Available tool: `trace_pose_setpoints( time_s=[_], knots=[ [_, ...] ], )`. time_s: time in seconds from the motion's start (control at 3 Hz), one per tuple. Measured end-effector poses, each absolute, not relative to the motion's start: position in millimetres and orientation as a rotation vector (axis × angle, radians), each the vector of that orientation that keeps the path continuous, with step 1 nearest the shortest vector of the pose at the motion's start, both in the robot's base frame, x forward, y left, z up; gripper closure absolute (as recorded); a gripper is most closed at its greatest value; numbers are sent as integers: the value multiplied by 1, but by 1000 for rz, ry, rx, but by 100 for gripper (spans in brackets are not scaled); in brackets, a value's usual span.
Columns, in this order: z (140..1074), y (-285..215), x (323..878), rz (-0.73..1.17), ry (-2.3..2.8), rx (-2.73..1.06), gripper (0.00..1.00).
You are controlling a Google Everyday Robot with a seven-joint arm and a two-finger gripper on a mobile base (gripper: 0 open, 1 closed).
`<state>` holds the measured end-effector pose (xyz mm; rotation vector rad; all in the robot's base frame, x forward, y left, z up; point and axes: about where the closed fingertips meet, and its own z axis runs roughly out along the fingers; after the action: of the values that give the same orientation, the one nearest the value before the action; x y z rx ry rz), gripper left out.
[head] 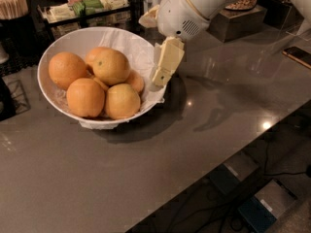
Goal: Pick orange from white bowl
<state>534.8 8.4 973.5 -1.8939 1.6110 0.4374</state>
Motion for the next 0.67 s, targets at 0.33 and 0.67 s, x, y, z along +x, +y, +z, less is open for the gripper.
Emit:
trace_pose_setpoints(
  time_s=[0.33, 0.67],
  knots=[
    [970, 16, 543, 457, 1599, -1906, 0],
    [969, 22, 550, 469, 1583, -1917, 17]
  ],
)
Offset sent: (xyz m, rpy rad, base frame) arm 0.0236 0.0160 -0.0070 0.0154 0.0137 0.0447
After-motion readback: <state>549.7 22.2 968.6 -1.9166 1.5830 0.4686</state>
